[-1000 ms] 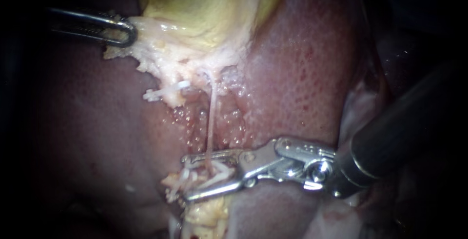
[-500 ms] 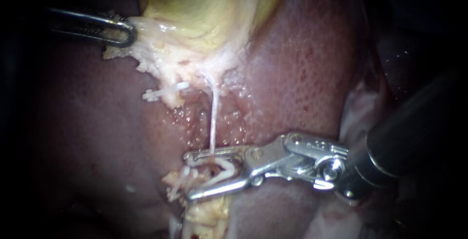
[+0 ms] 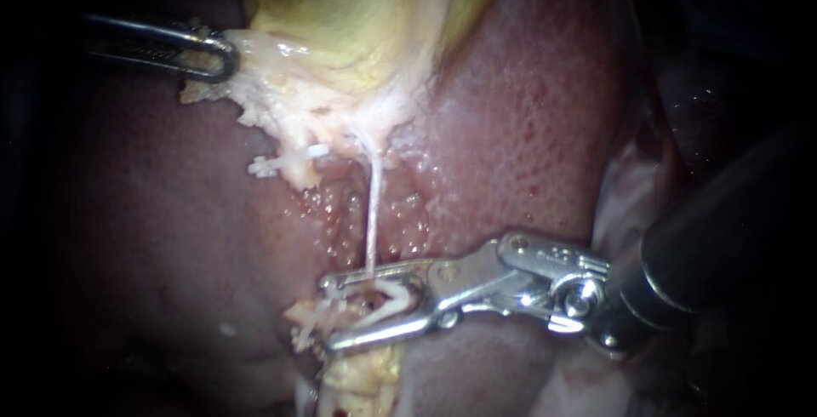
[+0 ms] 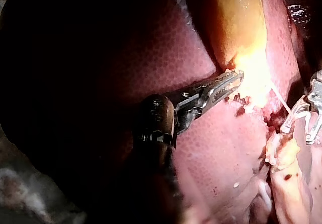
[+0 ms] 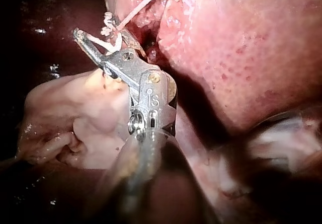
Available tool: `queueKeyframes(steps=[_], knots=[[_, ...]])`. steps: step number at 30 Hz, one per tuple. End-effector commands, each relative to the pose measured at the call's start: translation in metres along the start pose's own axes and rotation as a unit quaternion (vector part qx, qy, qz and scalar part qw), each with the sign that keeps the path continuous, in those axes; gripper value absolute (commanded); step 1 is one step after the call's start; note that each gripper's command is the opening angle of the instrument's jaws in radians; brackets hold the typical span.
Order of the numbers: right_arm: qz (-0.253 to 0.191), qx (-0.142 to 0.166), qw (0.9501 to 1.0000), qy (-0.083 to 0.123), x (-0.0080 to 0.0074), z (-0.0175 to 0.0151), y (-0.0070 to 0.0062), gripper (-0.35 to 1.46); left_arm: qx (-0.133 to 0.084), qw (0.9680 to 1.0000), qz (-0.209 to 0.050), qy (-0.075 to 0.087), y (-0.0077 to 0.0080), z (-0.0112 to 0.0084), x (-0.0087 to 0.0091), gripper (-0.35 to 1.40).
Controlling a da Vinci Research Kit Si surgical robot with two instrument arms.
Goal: Clipping first clip right tube
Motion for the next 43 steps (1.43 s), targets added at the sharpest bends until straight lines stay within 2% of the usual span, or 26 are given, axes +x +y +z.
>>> queueKeyframes(steps=[1, 6, 16, 18, 21, 27, 43], knots=[[0.000, 0.000, 1.0000, 0.000, 0.0000, 0.0000, 0.0001, 0.23, 0.000, 1.0000, 0.000, 0.000, 0.0000, 0.0000, 0.0000, -0.35], [0.006, -0.002, 1.0000, -0.004, 0.0000, -0.0001, 0.0002, 0.09, 0.000, 1.0000, 0.000, 0.000, 0.0000, 0.0000, 0.0000, -0.35], [0.009, -0.002, 1.0000, -0.004, 0.0000, -0.0002, 0.0003, -0.08, 0.000, 1.0000, 0.000, 0.000, 0.0000, 0.0000, 0.0000, -0.35], [0.015, -0.002, 0.9999, -0.004, 0.0000, -0.0002, 0.0003, -0.14, 0.000, 1.0000, 0.000, 0.000, 0.0000, 0.0000, 0.0000, -0.35], [0.026, -0.001, 0.9996, -0.005, 0.0000, -0.0004, 0.0002, -0.35, 0.000, 1.0000, 0.000, 0.000, 0.0000, 0.0000, 0.0000, -0.35], [0.047, -0.001, 0.9989, -0.006, -0.0001, -0.0006, 0.0002, -0.35, 0.000, 1.0000, 0.000, 0.000, 0.0000, 0.0000, 0.0000, -0.35], [0.047, -0.002, 0.9989, -0.007, -0.0002, -0.0007, 0.0004, -0.35, 0.000, 1.0000, 0.000, 0.000, 0.0000, 0.0001, 0.0000, -0.35]])
